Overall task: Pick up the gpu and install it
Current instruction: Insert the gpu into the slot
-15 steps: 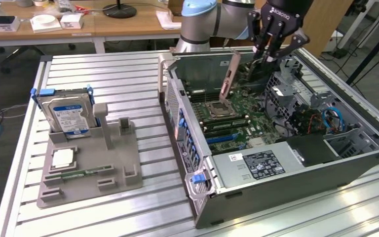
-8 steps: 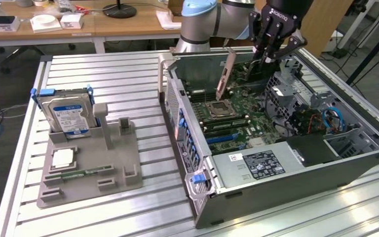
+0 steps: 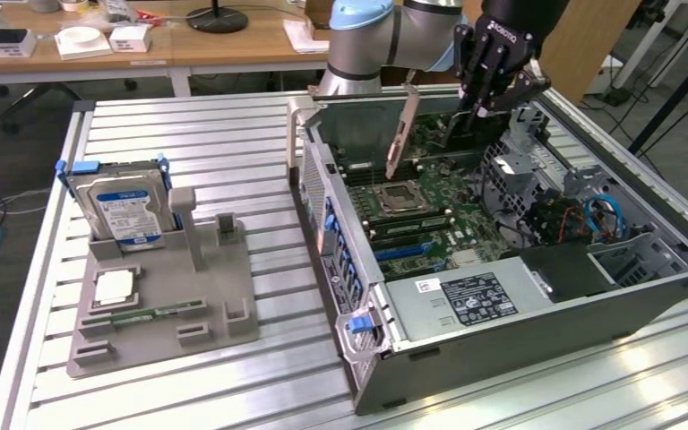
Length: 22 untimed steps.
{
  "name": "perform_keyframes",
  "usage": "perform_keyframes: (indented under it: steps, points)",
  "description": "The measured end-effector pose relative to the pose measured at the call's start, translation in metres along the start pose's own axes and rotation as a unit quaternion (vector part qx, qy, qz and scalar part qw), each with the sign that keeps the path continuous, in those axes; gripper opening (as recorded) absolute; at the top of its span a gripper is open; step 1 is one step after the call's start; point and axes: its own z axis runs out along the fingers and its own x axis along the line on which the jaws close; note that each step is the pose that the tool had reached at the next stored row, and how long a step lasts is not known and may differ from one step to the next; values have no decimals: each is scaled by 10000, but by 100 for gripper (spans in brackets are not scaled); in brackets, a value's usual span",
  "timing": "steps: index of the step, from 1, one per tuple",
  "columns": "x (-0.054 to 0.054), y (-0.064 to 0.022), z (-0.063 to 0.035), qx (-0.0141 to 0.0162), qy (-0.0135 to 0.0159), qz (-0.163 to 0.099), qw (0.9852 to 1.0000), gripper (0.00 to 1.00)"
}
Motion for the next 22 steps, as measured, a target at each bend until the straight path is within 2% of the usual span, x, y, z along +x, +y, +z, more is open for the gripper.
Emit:
perform_keyframes:
  steps: [8, 22]
  points:
    - [2, -3, 54, 10, -28, 436, 9990, 26]
    - [28, -6, 134, 22, -77, 951, 9954, 26]
